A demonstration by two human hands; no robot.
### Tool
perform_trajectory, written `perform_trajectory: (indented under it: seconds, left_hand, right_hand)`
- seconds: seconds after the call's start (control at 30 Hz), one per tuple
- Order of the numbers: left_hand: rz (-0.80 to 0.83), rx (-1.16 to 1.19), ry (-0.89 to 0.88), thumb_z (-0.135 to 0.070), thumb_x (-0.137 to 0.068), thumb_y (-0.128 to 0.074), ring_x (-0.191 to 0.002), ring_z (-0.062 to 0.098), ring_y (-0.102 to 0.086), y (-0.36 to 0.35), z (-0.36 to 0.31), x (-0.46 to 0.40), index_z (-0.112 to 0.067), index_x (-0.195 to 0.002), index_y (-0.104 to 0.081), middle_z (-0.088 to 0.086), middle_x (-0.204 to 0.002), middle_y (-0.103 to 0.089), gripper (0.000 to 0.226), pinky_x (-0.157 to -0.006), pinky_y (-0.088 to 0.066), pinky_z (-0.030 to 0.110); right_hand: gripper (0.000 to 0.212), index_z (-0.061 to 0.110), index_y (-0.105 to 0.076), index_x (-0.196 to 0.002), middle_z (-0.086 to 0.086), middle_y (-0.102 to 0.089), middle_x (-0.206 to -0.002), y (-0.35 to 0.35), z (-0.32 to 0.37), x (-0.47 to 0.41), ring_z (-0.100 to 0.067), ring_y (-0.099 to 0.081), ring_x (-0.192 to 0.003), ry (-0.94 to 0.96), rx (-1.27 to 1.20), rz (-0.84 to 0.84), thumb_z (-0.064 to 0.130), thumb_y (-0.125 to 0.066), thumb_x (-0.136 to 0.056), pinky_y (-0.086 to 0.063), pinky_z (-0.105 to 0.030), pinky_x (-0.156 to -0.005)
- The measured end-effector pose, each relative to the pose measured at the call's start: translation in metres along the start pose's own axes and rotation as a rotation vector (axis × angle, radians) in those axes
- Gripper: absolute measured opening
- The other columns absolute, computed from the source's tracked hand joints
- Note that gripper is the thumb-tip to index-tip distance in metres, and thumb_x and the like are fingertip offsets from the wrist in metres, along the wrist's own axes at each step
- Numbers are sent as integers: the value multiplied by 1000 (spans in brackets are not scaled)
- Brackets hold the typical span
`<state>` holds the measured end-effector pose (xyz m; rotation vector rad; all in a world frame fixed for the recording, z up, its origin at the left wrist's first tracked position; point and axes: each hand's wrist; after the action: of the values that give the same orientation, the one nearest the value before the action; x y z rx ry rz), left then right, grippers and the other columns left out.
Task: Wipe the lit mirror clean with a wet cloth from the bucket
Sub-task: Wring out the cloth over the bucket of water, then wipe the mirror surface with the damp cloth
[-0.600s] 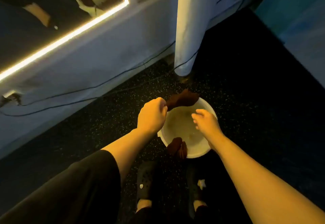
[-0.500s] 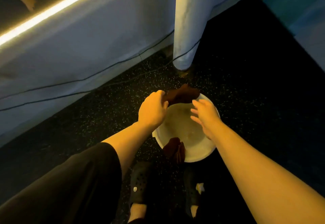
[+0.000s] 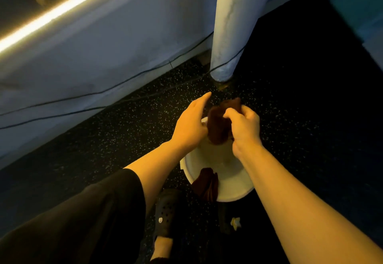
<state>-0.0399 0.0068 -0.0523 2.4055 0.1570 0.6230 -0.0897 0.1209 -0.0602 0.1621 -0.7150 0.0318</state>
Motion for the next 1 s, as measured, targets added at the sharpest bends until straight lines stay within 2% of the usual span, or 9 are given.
perform_trajectory:
  seconds: [0.13, 0.23, 0.43, 0.53, 0.6, 0.67, 0.73, 0.87, 1.0]
  left_hand:
    - [142, 341, -53, 2, -68, -73, -129, 20, -50, 98, -75, 38, -27, -147, -38, 6, -143, -47, 91, -106, -45, 37]
    - [287, 460, -10, 10, -67, -80, -110, 27, -64, 172, -130, 70, -9, -127, -56, 16, -120, -65, 68, -94, -55, 37]
    - [83, 766, -48, -11, -86, -69, -108, 27, -66, 313, -258, 178, -8, -124, -59, 16, -116, -68, 40, -90, -56, 33]
    - [-231, 589, -81, 1, -88, -63, -107, 35, -63, 364, -303, 216, -6, -115, -56, 23, -112, -62, 29, -94, -54, 46]
    - [-368, 390, -123, -1, -87, -63, -102, 30, -62, 397, -331, 233, -11, -112, -57, 17, -107, -62, 27, -93, -54, 45]
    - [-503, 189, -190, -7, -89, -64, -101, 22, -61, 430, -357, 249, -14, -110, -60, 6, -103, -64, 23, -92, -53, 35]
    - [-580, 64, -272, -15, -90, -66, -97, 17, -62, 461, -383, 264, -16, -109, -63, 2, -100, -65, 20, -91, -52, 34]
    - [-291, 54, -317, -35, -97, -57, -101, 15, -65, 517, -416, 298, -21, -120, -65, 1, -108, -68, 28, -91, -54, 30]
    - [-231, 5, -457, -31, -101, -50, -107, 20, -65, 572, -419, 327, -14, -120, -68, 9, -114, -68, 30, -95, -54, 34]
  right_hand:
    - [19, 14, -55, -76, -10, -60, -73, 21, 113, 79, -23, -60, -70, 185, -2, 382, -3, -62, -75, -51, -32, -61]
    - [22, 9, -62, -86, -8, -66, -74, 32, 196, 128, -16, -64, -68, 265, 22, 623, -1, -64, -67, -53, -25, -59]
    - [27, 5, -67, -109, -13, -72, -99, 28, 356, 265, -28, -68, -93, 420, 118, 627, 5, -73, -83, -59, -35, -75]
    - [47, 15, -56, -124, -5, -62, -115, 17, 396, 328, -22, -61, -102, 570, 236, 333, 32, -76, -85, -56, -38, -88]
    - [33, 15, -58, -118, -3, -64, -107, 12, 419, 370, -15, -60, -92, 627, 185, 259, 35, -67, -93, -53, -28, -78]
    - [21, 20, -56, -109, 4, -60, -95, 5, 446, 412, -8, -54, -82, 505, 96, 491, 38, -52, -101, -46, -25, -70]
    - [32, 20, -58, -106, -2, -61, -96, -1, 476, 449, -16, -58, -85, 262, -61, 748, 49, -46, -100, -50, -34, -69]
    - [62, 7, -66, -113, -18, -69, -105, -23, 519, 482, -36, -63, -107, 78, -438, 908, 62, -50, -90, -51, -53, -89]
    - [46, 7, -68, -95, -14, -68, -81, -60, 541, 506, -30, -66, -85, 147, -638, 940, 48, -48, -94, -51, -45, -85]
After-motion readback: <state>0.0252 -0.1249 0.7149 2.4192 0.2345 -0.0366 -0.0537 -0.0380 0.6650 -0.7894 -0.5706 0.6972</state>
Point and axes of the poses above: each hand's wrist, its own x-axis away from the middle knuckle, its own y-axis out of the back of the hand, z = x × y
